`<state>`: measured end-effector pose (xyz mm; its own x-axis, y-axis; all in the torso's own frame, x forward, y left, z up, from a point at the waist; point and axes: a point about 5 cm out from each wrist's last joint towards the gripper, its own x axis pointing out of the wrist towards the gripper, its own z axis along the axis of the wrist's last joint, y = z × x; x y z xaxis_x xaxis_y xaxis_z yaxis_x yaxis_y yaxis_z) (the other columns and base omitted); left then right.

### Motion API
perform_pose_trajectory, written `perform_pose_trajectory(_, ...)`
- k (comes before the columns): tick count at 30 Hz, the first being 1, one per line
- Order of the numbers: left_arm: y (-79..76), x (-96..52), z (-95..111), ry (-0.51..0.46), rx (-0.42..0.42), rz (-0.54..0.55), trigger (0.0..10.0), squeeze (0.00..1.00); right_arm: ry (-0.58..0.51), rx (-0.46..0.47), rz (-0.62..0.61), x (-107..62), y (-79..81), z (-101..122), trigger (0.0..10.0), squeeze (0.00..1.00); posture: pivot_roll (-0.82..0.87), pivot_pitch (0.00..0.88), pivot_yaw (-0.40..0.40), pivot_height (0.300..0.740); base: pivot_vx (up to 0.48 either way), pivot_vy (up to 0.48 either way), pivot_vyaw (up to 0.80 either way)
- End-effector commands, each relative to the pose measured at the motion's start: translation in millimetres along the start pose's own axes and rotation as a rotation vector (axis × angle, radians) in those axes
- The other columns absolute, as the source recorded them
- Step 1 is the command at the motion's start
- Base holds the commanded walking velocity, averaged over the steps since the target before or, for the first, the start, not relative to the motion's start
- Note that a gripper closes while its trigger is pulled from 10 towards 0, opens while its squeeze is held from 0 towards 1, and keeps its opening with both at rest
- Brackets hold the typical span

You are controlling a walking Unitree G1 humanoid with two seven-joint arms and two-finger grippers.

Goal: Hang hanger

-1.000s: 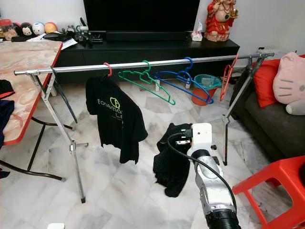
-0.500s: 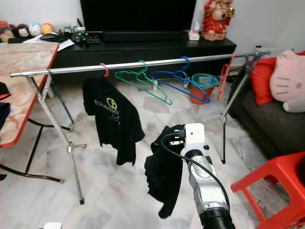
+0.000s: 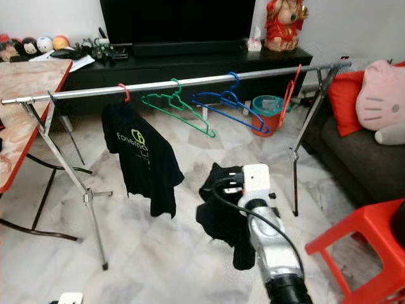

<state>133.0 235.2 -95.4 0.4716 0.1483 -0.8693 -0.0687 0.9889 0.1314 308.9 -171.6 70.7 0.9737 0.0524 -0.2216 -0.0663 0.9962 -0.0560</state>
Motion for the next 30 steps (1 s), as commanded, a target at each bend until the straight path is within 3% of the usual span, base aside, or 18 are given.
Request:
perform_pose_trajectory(1, 3.0, -0.3, -1.0, 0.007, 0.015, 0.007, 10.0, 0.00, -0.054, -0.001, -0.004, 3.8, 0.6, 12.0, 10.0, 0.00, -0.13, 0.000, -0.025, 0.740, 0.000, -0.270, 0.00)
perform_pose_trajectory(15, 2.0, 0.0, 0.5, 0.007, 0.013, 0.001, 10.0, 0.00, 0.031, -0.020, -0.124, 0.7, -35.1, -14.9, 10.0, 0.00, -0.14, 0.000, -0.022, 0.740, 0.000, -0.267, 0.00)
perform_pose_trajectory(23, 0.7, 0.8, 3.8, -0.001, 0.000, 0.001, 10.0, 0.00, 0.239, -0.030, -0.187, -10.0, -50.1, -65.8, 10.0, 0.00, -0.12, 0.000, -0.030, 0.740, 0.000, -0.264, 0.00)
perform_pose_trajectory(30, -0.1, 1.4, 7.2, -0.008, -0.007, 0.000, 10.0, 0.00, 0.453, -0.002, -0.268, -38.1, -57.5, -113.8, 10.0, 0.00, -0.12, 0.000, -0.028, 0.740, 0.000, -0.264, 0.00)
